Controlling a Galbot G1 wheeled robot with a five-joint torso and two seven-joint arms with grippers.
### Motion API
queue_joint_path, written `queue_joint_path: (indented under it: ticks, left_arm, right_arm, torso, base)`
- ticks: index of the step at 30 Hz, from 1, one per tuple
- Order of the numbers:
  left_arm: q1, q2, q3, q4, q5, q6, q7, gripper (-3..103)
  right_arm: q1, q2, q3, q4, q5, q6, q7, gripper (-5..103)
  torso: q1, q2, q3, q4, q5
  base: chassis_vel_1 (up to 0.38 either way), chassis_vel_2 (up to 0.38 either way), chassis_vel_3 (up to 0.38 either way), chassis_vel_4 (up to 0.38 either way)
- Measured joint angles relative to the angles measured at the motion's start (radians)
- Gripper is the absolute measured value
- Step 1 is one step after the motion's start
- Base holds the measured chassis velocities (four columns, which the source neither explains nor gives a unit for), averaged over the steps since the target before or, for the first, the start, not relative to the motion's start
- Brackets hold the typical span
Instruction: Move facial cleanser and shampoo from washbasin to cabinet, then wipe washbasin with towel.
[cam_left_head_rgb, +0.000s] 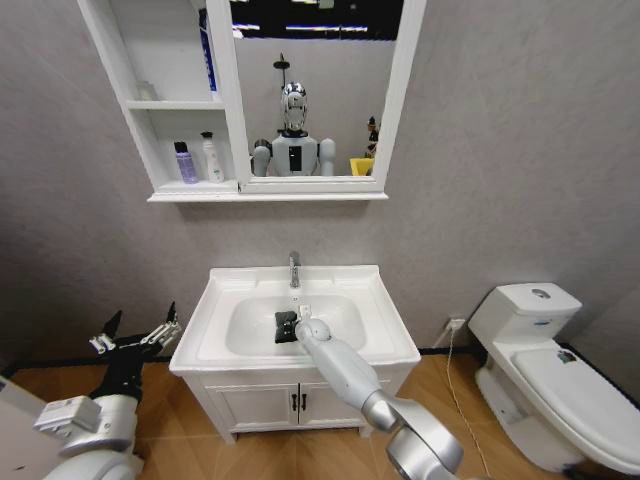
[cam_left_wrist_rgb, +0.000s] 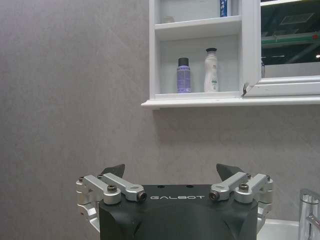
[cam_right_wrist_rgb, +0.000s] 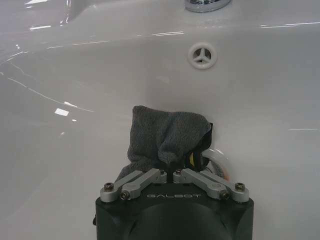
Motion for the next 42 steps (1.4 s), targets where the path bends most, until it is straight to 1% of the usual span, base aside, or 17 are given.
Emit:
queue_joint_path:
  ticks: [2, 4, 7, 12, 14, 17, 23, 25, 29, 32, 33, 35, 36, 38, 39, 40, 42]
  left_arm:
    - [-0.004, 0.001, 0.003, 0.000, 0.000, 0.000, 0.001, 100]
    - [-0.006, 0.001, 0.005, 0.000, 0.000, 0.000, 0.001, 100]
    - [-0.015, 0.003, 0.019, 0.003, 0.002, 0.000, 0.001, 100]
    - [-0.022, 0.012, 0.031, 0.010, 0.003, 0.000, 0.001, 100]
    - [-0.028, 0.019, 0.041, 0.016, 0.003, 0.000, 0.001, 100]
    - [-0.035, 0.025, 0.048, 0.022, 0.003, 0.000, 0.001, 100]
    - [-0.049, 0.029, 0.071, 0.036, 0.003, 0.000, 0.001, 100]
    - [-0.057, 0.024, 0.092, 0.047, 0.009, 0.000, 0.001, 100]
    - [-0.060, 0.021, 0.107, 0.051, 0.013, -0.001, 0.001, 100]
    - [-0.064, 0.024, 0.104, 0.051, 0.011, -0.003, 0.002, 100]
    - [-0.064, 0.024, 0.104, 0.051, 0.011, -0.003, 0.002, 100]
    - [-0.064, 0.026, 0.097, 0.051, 0.007, -0.004, 0.003, 100]
    - [-0.064, 0.026, 0.097, 0.051, 0.007, -0.004, 0.003, 100]
    - [-0.064, 0.025, 0.096, 0.051, 0.005, -0.004, 0.005, 100]
    - [-0.064, 0.025, 0.096, 0.051, 0.005, -0.004, 0.005, 100]
    - [-0.064, 0.023, 0.098, 0.051, 0.005, -0.005, 0.005, 100]
    - [-0.064, 0.020, 0.103, 0.051, 0.006, -0.006, 0.005, 100]
  right_arm:
    - [-0.010, -0.011, -0.001, 0.016, -0.003, 0.000, 0.000, 1]
    - [-0.019, -0.027, -0.003, 0.034, -0.001, -0.004, 0.003, 1]
    - [-0.044, -0.088, -0.002, 0.089, 0.026, -0.023, 0.023, 1]
    - [-0.066, -0.136, 0.019, 0.128, 0.039, -0.030, 0.039, 1]
    - [-0.085, -0.169, 0.035, 0.166, 0.057, -0.040, 0.061, 1]
    - [-0.103, -0.191, 0.047, 0.199, 0.058, -0.047, 0.080, 1]
    - [-0.150, -0.242, 0.057, 0.296, 0.008, -0.044, 0.117, 1]
    - [-0.171, -0.265, 0.057, 0.355, -0.015, -0.045, 0.148, 1]
    - [-0.182, -0.274, 0.060, 0.381, -0.042, -0.040, 0.173, 1]
    - [-0.187, -0.283, 0.073, 0.387, -0.134, 0.013, 0.171, 1]
    - [-0.187, -0.283, 0.073, 0.387, -0.134, 0.013, 0.171, 1]
    - [-0.188, -0.288, 0.087, 0.393, -0.219, 0.059, 0.149, 1]
    - [-0.188, -0.288, 0.087, 0.393, -0.219, 0.059, 0.149, 1]
    - [-0.188, -0.293, 0.104, 0.397, -0.333, 0.116, 0.120, 1]
    - [-0.188, -0.293, 0.104, 0.397, -0.333, 0.116, 0.120, 1]
    - [-0.188, -0.296, 0.115, 0.405, -0.404, 0.156, 0.106, 1]
    - [-0.189, -0.302, 0.131, 0.432, -0.474, 0.202, 0.094, 1]
  torso:
    - [0.000, 0.000, 0.000, 0.0009, 0.0003]
    - [0.000, 0.000, 0.000, 0.0008, 0.0002]
    - [0.000, 0.000, 0.000, 0.0000, 0.0003]
    - [0.000, 0.000, 0.000, 0.0003, 0.0003]
    - [0.000, 0.000, 0.000, 0.0003, 0.0003]
    - [0.000, 0.000, 0.000, 0.0004, 0.0003]
    - [0.000, 0.000, 0.000, -0.0001, 0.0001]
    - [0.000, 0.000, 0.000, -0.0003, 0.0001]
    - [0.000, 0.000, 0.000, 0.0001, 0.0001]
    - [0.000, 0.000, 0.000, 0.0001, 0.0001]
    - [0.000, 0.000, 0.000, 0.0001, 0.0001]
    - [0.000, 0.000, 0.000, 0.0002, 0.0001]
    - [0.000, 0.000, 0.000, 0.0002, 0.0001]
    - [0.000, 0.000, 0.000, 0.0001, 0.0001]
    - [0.000, 0.000, 0.000, 0.0001, 0.0001]
    - [0.000, 0.000, 0.000, 0.0001, 0.0001]
    - [0.000, 0.000, 0.000, 0.0003, 0.0001]
  base:
    - [0.000, 0.000, 0.000, 0.000]
    - [0.000, 0.000, 0.000, 0.000]
    - [0.000, 0.000, 0.000, 0.000]
    - [0.000, 0.000, 0.000, 0.000]
    - [0.000, 0.000, 0.000, 0.000]
    - [0.000, 0.000, 0.000, 0.000]
    - [0.000, 0.000, 0.000, 0.000]
    - [0.000, 0.000, 0.000, 0.000]
    - [0.000, 0.000, 0.000, 0.000]
    - [0.000, 0.000, 0.000, 0.000]
    - [0.000, 0.000, 0.000, 0.000]
    - [0.000, 0.000, 0.000, 0.000]
    - [0.000, 0.000, 0.000, 0.000]
    - [0.000, 0.000, 0.000, 0.000]
    - [0.000, 0.000, 0.000, 0.000]
    - [0.000, 0.000, 0.000, 0.000]
    - [0.000, 0.000, 0.000, 0.000]
